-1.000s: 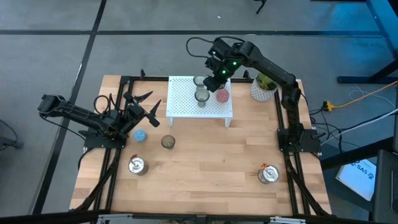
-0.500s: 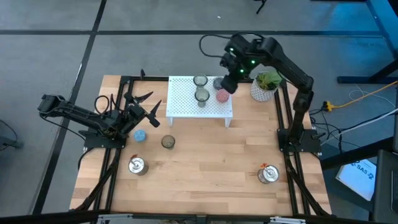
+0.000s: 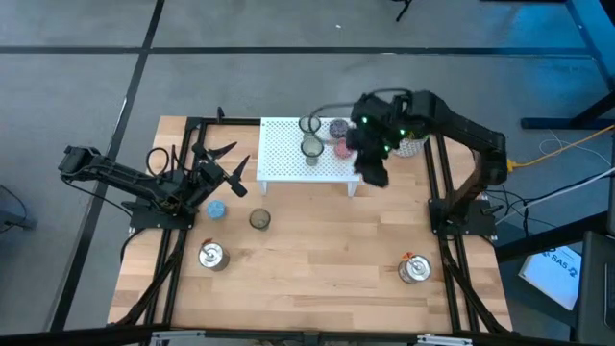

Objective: Pick & Place candle stick holders
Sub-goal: Put the right green glass candle holder on the shelf aligned with the other glass candle holder

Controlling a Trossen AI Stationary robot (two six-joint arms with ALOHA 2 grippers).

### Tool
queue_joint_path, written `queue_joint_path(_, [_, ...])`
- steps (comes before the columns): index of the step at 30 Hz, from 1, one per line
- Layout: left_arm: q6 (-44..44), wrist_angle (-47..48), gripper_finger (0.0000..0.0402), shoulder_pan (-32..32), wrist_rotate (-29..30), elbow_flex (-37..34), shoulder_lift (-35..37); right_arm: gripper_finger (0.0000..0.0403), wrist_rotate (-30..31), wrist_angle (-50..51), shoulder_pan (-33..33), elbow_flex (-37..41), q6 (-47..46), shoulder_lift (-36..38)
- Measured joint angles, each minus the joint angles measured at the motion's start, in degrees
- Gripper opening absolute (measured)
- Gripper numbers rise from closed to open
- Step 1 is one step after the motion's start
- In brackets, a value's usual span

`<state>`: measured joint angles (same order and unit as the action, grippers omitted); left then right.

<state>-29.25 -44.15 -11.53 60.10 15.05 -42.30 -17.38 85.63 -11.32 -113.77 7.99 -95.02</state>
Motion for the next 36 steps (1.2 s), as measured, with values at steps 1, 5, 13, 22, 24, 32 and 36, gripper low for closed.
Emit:
queue_joint_path(1, [0.0,0.2,0.0234,0.0,0.0,0.0,0.0,0.0086,-2.6,-1.4,0.7,3.0,1.7,1.5])
queue_joint_path(5, [0.2,0.3,0.0233,0.0,0.0,0.0,0.0,0.0059,-8.6,-10.5,2.9,15.3,2.6,8.1])
queue_joint_path(13, [0.2,0.3,0.0233,0.0,-0.1,0.0,0.0,0.0016,-8.3,-35.0,6.9,40.8,-3.8,19.4])
queue_joint_path(22, [0.7,0.5,0.0235,0.0,-0.2,0.0,0.0,0.0013,-0.4,-64.3,8.5,56.5,-7.9,18.7])
queue_joint_path(24, [1.9,1.3,0.0233,0.0,-0.1,0.0,0.0,0.0013,-0.2,-69.2,8.3,57.0,-7.7,17.7])
queue_joint_path(32, [1.0,3.6,0.0235,0.0,1.2,0.0,0.0,0.0013,-0.4,-77.0,8.3,57.0,-5.0,16.3])
queue_joint_path(36, [1.0,4.6,0.0233,0.0,1.7,0.0,0.0,0.0013,-0.4,-78.6,8.4,57.0,-5.0,16.3])
